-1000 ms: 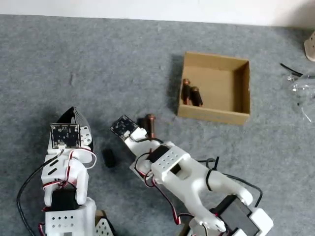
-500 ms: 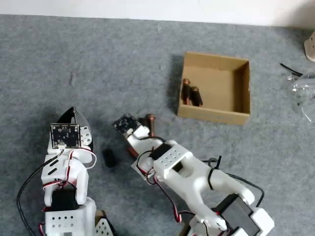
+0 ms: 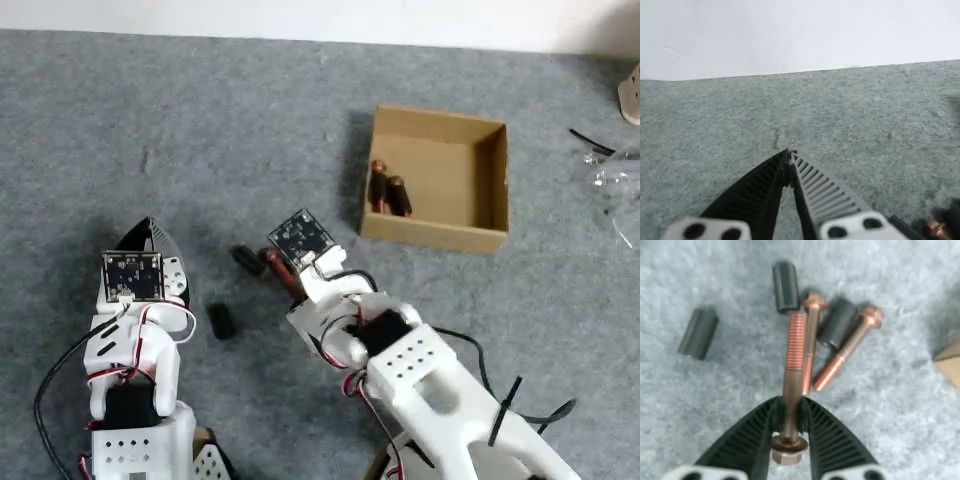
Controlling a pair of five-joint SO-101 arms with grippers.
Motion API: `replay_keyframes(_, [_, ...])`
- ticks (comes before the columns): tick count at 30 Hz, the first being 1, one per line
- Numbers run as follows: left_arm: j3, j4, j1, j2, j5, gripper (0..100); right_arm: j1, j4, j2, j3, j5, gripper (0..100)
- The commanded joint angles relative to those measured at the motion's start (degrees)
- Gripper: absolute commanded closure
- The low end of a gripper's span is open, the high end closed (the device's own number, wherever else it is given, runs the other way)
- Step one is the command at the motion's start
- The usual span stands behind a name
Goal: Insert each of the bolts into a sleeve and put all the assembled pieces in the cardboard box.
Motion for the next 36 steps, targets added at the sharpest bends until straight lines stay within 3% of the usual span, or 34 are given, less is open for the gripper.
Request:
replay_keyframes(1, [-0.22, -1.23, -0.4, -0.75, 0.44, 99, -2.15, -0.04, -1.71, 0.22, 0.88, 99.5])
replay_keyframes(11, [-0.22, -1.23, -0.66, -0.75, 0.44, 99, -12.26, -0.48, 10.59, -1.45, 6.15, 98.5])
replay_keyframes(17, [-0.22, -1.23, -0.66, -0.75, 0.44, 99, -9.27, -0.66, 22.55, -11.03, 6.15, 81.0])
replay_keyframes(28, [-0.22, -1.23, -0.66, -0.75, 0.44, 99, -3.03, -0.66, 28.18, -25.19, 5.98, 80.7])
replay_keyframes(36, [-0.22, -1.23, -0.66, -0.75, 0.44, 99, -2.33, -0.66, 34.51, -32.66, 0.97, 80.7])
